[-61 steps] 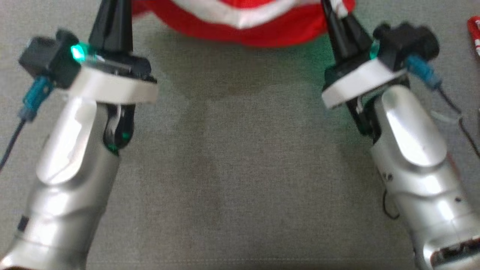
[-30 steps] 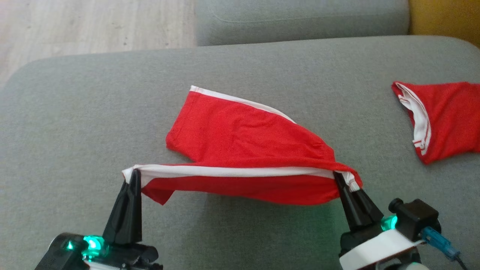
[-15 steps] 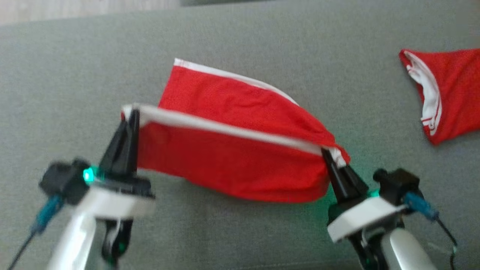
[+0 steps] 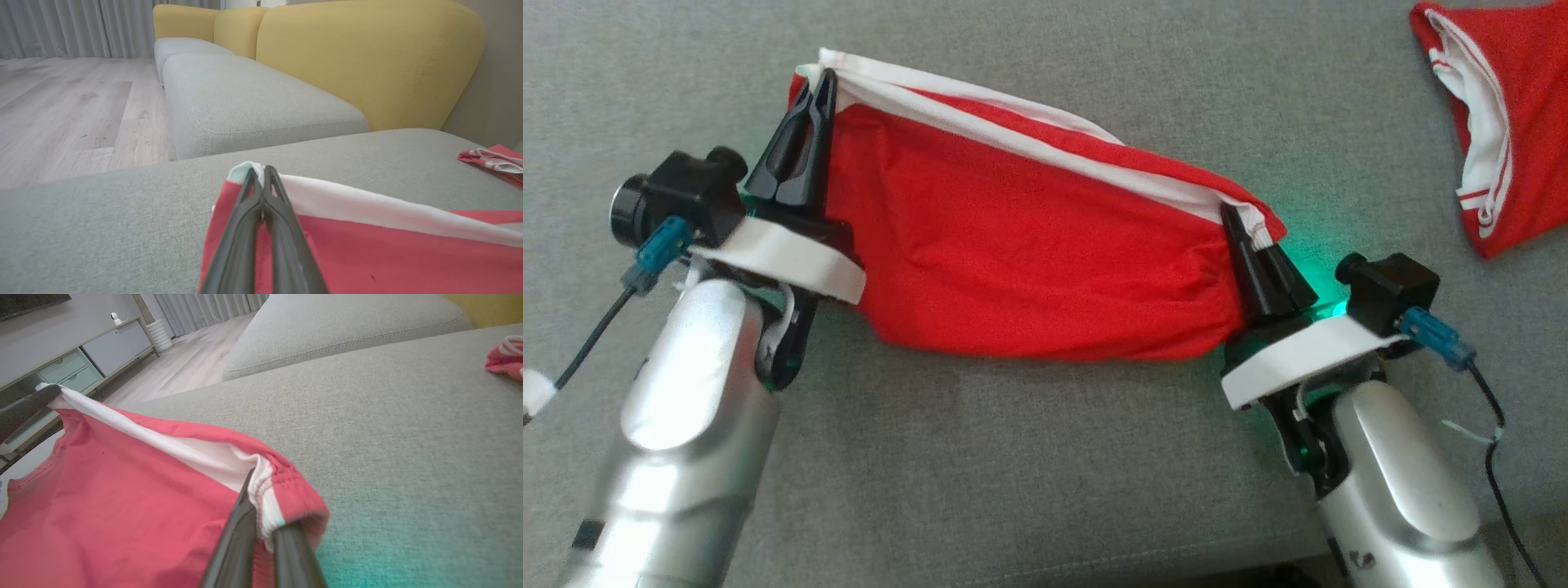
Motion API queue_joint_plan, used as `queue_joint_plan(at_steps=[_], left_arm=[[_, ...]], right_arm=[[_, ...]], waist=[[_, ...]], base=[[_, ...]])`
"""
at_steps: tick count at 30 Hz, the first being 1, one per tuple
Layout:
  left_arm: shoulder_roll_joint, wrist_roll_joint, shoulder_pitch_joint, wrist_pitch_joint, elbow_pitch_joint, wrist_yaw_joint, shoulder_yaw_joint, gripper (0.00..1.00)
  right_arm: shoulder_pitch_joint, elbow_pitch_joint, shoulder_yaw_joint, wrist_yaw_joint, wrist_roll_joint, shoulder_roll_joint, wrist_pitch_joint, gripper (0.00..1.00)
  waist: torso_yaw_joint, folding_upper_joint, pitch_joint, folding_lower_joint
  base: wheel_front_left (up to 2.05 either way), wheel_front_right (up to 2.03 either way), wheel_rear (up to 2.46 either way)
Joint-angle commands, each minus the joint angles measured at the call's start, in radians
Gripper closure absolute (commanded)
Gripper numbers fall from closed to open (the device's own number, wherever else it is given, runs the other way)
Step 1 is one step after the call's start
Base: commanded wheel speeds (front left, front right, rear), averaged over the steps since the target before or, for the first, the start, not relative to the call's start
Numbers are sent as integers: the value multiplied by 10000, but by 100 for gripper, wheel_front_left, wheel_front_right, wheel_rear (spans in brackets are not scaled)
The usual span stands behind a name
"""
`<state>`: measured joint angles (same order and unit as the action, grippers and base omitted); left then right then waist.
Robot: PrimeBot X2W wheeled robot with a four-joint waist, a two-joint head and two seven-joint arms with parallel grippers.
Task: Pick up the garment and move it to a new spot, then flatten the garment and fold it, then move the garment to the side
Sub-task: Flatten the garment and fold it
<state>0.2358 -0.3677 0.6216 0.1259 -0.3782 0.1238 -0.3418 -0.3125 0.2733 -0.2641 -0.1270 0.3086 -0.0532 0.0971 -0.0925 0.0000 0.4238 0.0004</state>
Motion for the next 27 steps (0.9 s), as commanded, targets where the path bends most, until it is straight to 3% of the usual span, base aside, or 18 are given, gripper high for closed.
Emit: queue_joint_plan(at_steps=[1,4,6,7,8,9,10,11,12,19,27], left_arm=[[183,109,543,193,-165,23,242,100],[83,188,922,396,-861,-64,221,100],[6,220,1118,479,-1235,-97,181,100],[-29,238,1211,524,-1394,-99,153,93],[-61,254,1296,556,-1552,-120,134,69],[-61,254,1296,556,-1552,-120,134,69],[-85,282,1377,575,-1710,-149,110,52],[-100,334,1455,627,-1841,-203,87,12],[-129,367,1514,686,-1970,-280,87,0],[-355,386,1401,941,-2456,-352,-88,0],[-531,81,362,759,-2324,-339,-275,0]], right_arm=[[-225,-47,-292,-37,112,28,226,100],[-467,259,-385,-37,182,29,449,100],[-587,401,-413,-37,233,29,634,63],[-631,474,-433,-37,245,29,694,52],[-671,544,-449,-37,237,29,741,26],[-671,544,-449,-37,237,29,741,26],[-708,604,-438,-37,196,29,800,0],[-739,659,-419,-37,144,29,852,0],[-759,689,-393,-37,89,29,909,0],[-453,486,-261,-37,-237,29,1049,0],[623,-576,355,-37,-861,29,245,0]], waist=[[-137,0,226,-4],[-167,0,270,-4],[-173,0,281,-4],[-171,0,284,-4],[-167,0,287,-4],[-167,0,287,-4],[-162,0,288,-4],[-156,0,286,-4],[-146,0,272,-4],[52,0,-135,-4],[302,0,-849,-4]], base=[[0,0,0],[0,0,0],[0,0,0],[0,0,0],[0,0,0],[0,0,0],[0,0,0],[0,0,0],[0,0,0],[0,0,0],[0,0,0]])
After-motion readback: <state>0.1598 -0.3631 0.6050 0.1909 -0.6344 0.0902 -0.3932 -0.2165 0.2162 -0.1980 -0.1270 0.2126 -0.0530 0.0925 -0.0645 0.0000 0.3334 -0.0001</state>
